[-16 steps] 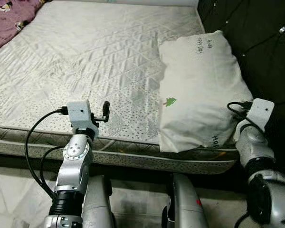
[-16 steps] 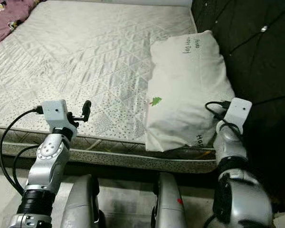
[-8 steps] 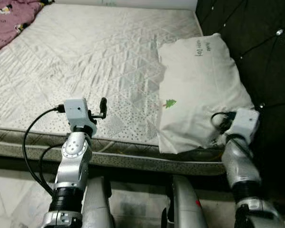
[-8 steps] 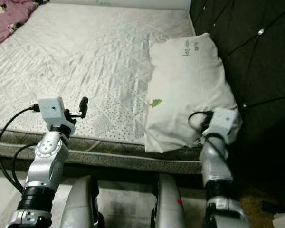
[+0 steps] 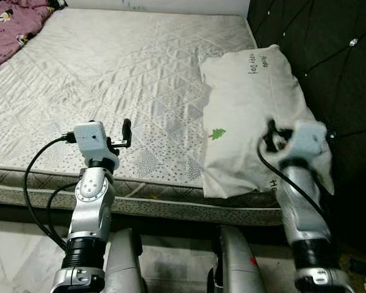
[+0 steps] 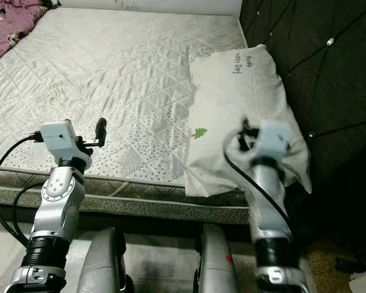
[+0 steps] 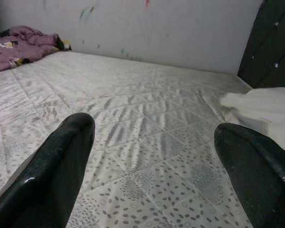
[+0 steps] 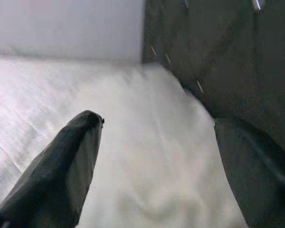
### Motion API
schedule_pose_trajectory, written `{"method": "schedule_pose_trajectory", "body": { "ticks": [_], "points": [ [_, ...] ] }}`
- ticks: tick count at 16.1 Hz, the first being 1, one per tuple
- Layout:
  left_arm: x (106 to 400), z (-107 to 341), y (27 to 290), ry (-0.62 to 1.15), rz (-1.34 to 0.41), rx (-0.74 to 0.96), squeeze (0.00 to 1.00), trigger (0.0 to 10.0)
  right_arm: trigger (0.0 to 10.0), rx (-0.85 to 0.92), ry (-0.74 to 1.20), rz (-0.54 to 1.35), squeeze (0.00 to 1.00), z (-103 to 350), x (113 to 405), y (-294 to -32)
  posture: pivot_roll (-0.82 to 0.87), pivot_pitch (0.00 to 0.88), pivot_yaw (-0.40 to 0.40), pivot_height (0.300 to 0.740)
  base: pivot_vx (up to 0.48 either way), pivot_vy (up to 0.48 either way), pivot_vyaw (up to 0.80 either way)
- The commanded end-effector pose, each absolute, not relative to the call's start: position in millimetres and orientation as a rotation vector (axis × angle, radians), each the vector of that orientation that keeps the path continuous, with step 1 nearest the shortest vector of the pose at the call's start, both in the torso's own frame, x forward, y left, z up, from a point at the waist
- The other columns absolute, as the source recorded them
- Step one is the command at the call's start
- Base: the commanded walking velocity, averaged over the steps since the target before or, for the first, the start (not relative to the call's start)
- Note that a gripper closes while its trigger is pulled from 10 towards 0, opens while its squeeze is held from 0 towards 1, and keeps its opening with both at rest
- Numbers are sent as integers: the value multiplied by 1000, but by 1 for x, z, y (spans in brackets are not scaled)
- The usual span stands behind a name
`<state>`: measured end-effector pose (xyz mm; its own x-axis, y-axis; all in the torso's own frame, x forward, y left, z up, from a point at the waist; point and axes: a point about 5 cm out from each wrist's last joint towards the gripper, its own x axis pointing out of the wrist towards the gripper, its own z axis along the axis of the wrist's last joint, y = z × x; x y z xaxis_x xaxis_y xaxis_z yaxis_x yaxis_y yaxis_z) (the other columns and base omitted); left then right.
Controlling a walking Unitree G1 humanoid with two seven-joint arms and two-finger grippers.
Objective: Clean up the room
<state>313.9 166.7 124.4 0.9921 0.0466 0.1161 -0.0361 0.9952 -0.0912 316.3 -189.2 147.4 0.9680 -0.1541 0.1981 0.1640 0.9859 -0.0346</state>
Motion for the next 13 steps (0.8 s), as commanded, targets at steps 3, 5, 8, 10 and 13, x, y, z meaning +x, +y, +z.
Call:
{"method": "schedule_pose_trajectory", "body": {
  "ticks": [3,5,8,10,13],
  "points": [
    [313,132,165,-159,36,-83,0,10000,10000,0,-242,-75,1000,157,317,-166,-18,0,9,582,0,0,0],
    [314,133,159,-155,16,-93,0,10000,10000,20,-220,-16,1000,152,319,-152,-6,0,-4,582,0,0,0],
    [309,132,160,-157,27,-97,0,10000,10000,38,-220,60,0,155,323,-141,13,0,-19,582,0,0,0],
    [305,129,159,-150,27,-92,0,10000,10000,38,-229,80,0,157,323,-138,17,0,-27,582,0,0,0],
    [305,129,159,-149,33,-98,0,10000,10000,59,-246,114,0,160,323,-133,8,0,-26,605,0,0,0]
  ]
}}
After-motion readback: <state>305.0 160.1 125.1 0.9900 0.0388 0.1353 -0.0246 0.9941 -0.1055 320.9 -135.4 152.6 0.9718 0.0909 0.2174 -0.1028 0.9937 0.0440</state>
